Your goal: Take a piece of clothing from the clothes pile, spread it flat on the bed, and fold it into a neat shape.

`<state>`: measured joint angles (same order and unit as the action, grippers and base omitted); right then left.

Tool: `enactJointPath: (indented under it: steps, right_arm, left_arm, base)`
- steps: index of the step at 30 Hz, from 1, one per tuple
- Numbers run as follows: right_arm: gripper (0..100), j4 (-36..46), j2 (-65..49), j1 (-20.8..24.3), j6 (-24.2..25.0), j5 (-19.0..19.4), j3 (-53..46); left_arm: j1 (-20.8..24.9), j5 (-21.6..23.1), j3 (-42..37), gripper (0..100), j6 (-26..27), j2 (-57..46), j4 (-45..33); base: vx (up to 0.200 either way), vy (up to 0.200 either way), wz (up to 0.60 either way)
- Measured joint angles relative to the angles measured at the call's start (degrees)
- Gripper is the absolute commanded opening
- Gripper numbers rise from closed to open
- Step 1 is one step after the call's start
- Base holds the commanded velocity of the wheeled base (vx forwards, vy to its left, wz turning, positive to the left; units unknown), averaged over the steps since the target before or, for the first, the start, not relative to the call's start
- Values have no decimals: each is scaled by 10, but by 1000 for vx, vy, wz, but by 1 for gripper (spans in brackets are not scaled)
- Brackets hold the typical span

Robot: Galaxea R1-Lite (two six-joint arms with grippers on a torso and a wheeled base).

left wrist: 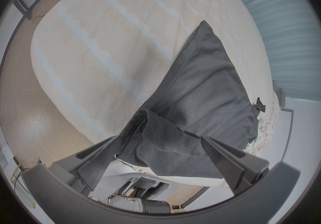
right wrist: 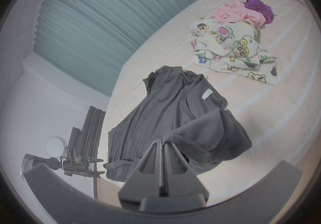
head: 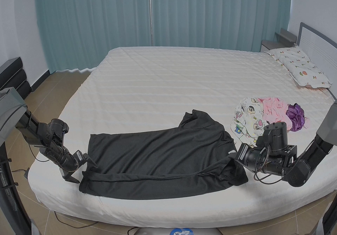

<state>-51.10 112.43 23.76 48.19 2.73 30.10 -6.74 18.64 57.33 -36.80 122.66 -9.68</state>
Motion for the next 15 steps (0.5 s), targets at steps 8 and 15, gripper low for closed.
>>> enactJointPath:
  steps: [8,15]
  right_arm:
    - [0,40,-24,2,0,21,-2]
    - [0,122,-63,-1,-9,59,-3]
  left_arm:
    - [0,0,0,100,0,0,0]
    - [0,0,0,100,0,0,0]
  base:
    - [0,0,0]
    - [0,0,0]
